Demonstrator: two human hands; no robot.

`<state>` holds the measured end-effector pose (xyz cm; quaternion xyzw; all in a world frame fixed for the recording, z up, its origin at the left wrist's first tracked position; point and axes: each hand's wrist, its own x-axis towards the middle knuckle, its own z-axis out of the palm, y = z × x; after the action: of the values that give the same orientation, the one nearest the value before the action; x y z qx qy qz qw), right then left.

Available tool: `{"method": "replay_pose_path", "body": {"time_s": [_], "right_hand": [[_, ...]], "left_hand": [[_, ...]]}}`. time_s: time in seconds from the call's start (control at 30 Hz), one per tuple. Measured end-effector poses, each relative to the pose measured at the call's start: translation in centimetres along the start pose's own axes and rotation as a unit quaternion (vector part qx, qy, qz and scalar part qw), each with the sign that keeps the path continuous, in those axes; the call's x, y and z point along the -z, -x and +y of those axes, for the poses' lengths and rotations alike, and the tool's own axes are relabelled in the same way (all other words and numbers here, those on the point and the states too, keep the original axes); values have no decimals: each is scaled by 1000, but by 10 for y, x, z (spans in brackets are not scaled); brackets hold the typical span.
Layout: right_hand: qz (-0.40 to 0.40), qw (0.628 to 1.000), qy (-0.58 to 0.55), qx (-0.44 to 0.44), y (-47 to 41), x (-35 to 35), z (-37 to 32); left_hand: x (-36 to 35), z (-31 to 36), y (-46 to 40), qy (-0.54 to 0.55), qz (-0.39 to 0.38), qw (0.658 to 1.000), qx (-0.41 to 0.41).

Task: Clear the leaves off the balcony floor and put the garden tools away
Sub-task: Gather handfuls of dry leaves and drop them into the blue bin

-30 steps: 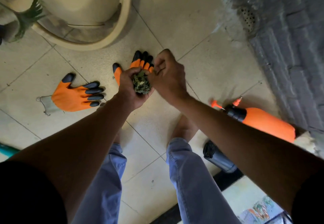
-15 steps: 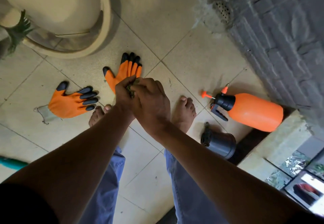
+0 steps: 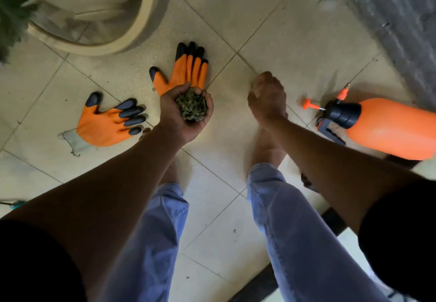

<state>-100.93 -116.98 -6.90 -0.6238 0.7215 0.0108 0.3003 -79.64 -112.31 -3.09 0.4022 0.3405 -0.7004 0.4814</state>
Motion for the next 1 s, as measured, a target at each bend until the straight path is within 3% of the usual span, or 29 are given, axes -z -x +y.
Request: {"method": "replay_pose_path", "body": {"time_s": [0.37,0.57,0.67,0.87,1.0], "right_hand": [[2,998,51,-45,-25,-12,-25],[-36,993,-5,-114,-20,4,-45],[-43,984,-110,-135,13,25,-76],[-68,962,-265,9,131,85,-179],[-47,974,-197,97,180,112,-222]], "left_hand": [[23,16,10,-37,-41,997,44],[12,31,32,-49,-10,998,42],[2,37,55,-80,35,996,14],[-25,37,121,-149,86,985,5],[-51,36,164,-174,33,984,23]]}}
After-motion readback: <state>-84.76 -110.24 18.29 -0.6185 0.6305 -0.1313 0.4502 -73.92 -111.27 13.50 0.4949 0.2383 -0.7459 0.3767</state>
